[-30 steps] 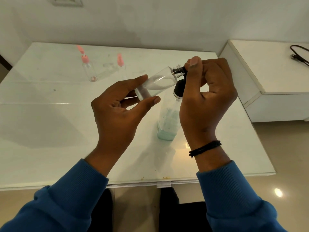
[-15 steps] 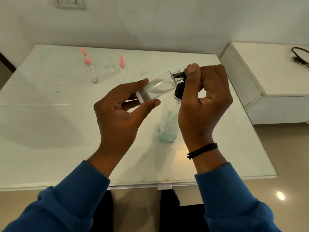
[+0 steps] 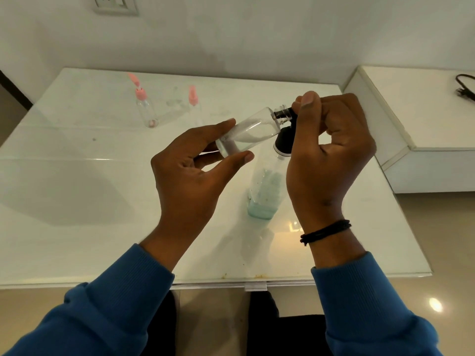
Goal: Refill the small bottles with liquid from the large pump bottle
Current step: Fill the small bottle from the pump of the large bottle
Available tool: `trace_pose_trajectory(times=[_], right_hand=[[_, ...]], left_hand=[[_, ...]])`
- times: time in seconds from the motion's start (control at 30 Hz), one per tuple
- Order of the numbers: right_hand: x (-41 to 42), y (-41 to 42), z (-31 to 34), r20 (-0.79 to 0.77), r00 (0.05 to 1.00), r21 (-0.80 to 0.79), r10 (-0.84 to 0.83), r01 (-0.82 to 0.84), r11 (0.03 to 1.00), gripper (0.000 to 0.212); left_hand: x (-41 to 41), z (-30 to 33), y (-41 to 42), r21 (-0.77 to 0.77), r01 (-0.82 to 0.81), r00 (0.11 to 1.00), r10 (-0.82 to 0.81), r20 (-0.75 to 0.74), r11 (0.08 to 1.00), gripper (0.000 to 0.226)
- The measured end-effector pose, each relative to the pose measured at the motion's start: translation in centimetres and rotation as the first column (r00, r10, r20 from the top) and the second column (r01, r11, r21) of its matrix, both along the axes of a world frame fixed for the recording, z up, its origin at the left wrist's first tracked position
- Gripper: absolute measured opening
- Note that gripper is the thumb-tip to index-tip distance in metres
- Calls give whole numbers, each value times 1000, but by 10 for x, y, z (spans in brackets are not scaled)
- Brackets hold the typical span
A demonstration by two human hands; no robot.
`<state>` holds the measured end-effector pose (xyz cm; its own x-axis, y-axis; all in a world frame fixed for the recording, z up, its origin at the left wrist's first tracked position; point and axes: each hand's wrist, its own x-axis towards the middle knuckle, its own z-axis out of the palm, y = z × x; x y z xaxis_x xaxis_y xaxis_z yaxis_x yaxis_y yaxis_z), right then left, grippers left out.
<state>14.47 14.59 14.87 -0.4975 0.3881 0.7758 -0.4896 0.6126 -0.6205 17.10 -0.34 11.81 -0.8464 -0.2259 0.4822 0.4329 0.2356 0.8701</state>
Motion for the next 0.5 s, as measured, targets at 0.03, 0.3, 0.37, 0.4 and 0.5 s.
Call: trace_pose_trajectory(times=[0.03, 0.3, 0.37, 0.4, 0.5], right_hand=[[0, 0, 0, 1, 1000, 3, -6, 6, 1000, 27], [1, -1, 0, 8, 1000, -18, 7, -6, 1000, 25], [0, -1, 1, -2, 1000, -14, -4, 4, 1000, 27], [0, -1, 0, -3, 1000, -19, -11, 11, 1000, 28], [1, -4, -5, 10, 1000, -45, 1, -1, 999, 28]], left_hand=[[0, 0, 0, 3, -2, 1000, 2, 1, 1000, 46], [1, -1, 1, 11, -5, 1000, 5, 5, 1000, 46], [0, 0, 1, 9, 0, 1000, 0, 2, 1000, 46], [0, 0, 1, 12, 3, 1000, -3, 1, 1000, 46], [0, -1, 0, 8, -3, 1000, 3, 4, 1000, 46]])
